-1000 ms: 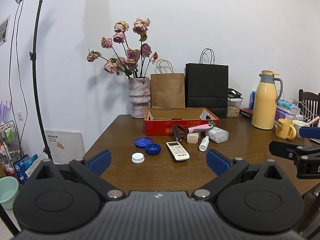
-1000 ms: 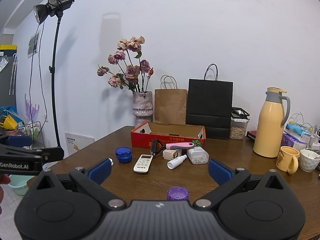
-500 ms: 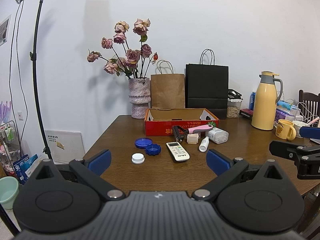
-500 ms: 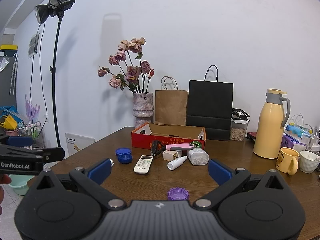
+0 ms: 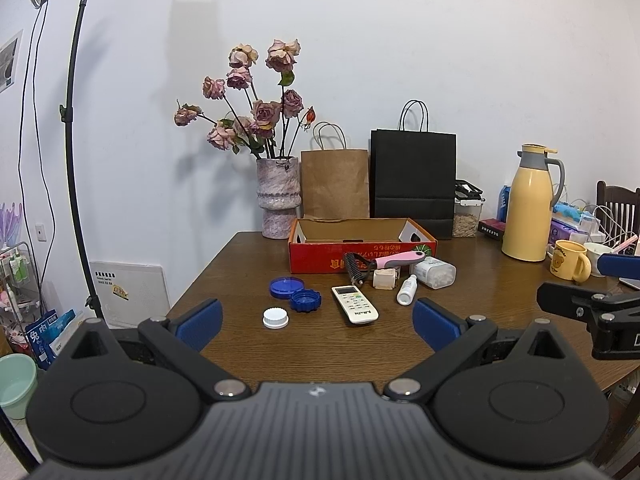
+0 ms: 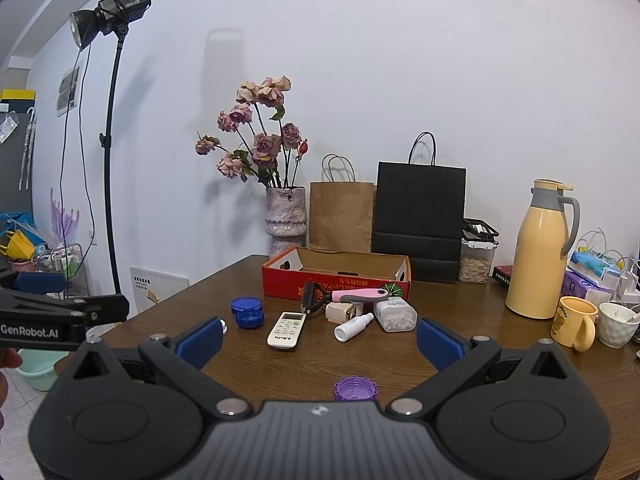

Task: Organize rigid objects

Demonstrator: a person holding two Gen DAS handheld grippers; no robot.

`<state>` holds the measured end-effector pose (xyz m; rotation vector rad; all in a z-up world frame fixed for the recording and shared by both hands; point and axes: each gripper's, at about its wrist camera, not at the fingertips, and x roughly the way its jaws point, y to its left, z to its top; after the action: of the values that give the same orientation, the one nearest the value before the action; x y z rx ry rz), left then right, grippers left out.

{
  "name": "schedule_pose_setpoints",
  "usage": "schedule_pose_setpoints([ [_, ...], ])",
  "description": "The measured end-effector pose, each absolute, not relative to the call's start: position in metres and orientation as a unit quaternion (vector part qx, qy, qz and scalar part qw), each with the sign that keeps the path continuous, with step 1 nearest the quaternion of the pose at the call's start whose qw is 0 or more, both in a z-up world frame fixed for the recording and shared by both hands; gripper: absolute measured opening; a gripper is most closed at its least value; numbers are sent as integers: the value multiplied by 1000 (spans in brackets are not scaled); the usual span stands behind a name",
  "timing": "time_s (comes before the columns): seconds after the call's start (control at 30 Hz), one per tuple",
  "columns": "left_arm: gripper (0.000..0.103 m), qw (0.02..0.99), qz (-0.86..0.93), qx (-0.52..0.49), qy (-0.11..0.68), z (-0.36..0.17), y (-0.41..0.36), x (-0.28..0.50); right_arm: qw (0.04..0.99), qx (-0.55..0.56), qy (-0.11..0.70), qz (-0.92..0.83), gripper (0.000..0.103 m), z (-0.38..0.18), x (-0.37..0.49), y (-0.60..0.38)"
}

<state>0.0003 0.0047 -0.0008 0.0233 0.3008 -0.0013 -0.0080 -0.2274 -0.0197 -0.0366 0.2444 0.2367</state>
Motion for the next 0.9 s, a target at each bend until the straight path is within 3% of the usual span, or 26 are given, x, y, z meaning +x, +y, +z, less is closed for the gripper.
schedule_pose_setpoints([
  [0.9, 103, 988, 0, 10, 153, 7, 2, 1, 985, -18, 120, 120, 103, -13, -10, -225],
])
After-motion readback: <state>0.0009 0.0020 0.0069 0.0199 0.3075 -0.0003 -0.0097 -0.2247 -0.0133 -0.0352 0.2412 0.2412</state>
